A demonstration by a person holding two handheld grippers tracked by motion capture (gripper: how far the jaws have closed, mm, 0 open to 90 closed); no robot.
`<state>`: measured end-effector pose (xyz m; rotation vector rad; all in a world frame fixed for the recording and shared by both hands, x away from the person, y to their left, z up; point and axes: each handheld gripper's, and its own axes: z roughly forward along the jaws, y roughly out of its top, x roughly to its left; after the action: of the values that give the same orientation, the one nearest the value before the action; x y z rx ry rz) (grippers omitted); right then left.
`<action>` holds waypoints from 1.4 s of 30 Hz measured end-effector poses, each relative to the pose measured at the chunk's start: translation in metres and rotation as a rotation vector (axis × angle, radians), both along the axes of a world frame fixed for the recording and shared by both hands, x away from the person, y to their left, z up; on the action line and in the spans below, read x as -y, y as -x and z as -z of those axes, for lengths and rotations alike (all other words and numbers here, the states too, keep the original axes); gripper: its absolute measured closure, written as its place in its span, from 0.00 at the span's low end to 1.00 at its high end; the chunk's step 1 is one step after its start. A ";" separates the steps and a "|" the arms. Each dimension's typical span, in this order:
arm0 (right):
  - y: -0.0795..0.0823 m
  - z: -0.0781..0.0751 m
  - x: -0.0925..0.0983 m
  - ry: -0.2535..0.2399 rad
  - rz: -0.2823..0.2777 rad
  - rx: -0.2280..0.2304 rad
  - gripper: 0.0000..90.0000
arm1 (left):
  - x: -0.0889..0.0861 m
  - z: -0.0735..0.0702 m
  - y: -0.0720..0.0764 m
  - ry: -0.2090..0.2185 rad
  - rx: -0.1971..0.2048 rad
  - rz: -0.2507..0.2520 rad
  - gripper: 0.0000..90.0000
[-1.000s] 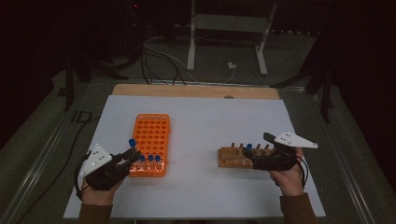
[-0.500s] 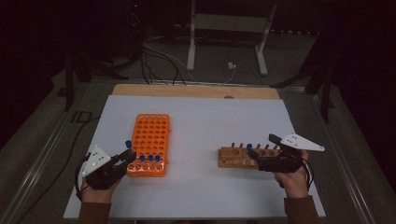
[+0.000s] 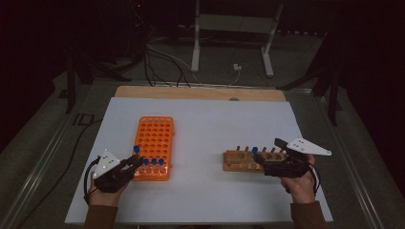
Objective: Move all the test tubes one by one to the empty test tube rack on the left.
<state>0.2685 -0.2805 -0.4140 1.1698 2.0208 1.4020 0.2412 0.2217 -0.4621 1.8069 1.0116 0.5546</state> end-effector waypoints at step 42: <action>0.001 0.006 -0.003 -0.006 -0.020 -0.013 0.00 | 0.001 0.021 0.000 -0.124 -0.146 0.038 0.84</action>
<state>0.2679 -0.2779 -0.4205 1.1675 2.0434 1.4143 0.2414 0.2210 -0.4833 1.9955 1.0577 0.4766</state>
